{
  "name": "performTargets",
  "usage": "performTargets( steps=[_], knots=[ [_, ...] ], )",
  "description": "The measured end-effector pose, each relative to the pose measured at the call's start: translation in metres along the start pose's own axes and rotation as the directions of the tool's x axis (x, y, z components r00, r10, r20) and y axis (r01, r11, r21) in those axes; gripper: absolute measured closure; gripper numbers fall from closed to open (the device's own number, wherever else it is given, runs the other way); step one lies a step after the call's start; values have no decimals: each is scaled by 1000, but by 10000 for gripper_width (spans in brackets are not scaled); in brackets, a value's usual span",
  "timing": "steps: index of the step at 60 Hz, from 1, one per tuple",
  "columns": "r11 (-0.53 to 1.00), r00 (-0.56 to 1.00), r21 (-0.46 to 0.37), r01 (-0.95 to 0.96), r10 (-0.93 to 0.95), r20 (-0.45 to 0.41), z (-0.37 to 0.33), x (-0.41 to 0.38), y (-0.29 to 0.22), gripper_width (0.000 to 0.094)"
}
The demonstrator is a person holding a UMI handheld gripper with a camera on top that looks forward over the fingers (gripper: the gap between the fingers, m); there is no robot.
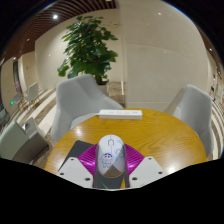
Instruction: Arrange mouse
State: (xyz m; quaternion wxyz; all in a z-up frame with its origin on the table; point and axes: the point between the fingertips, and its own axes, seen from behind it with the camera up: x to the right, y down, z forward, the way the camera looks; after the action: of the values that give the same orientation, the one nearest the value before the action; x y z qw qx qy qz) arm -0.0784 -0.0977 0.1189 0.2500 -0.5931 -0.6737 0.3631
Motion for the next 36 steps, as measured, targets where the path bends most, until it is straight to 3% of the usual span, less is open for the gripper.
performTargets(
  steps=[11,18,23,30,36],
  knots=[
    [989,995,-113,90,-84,54,58,-68,84,571],
    [980,992,-159,122,-115,55,83,-74,101,507],
    [976,991,-169,136,-133,34,82,-72,112,419],
    [976,990,-166,142,-139,28,68,-63,106,87],
    [981,990,-137,139,-136,27,29,-51,94,71]
  ],
)
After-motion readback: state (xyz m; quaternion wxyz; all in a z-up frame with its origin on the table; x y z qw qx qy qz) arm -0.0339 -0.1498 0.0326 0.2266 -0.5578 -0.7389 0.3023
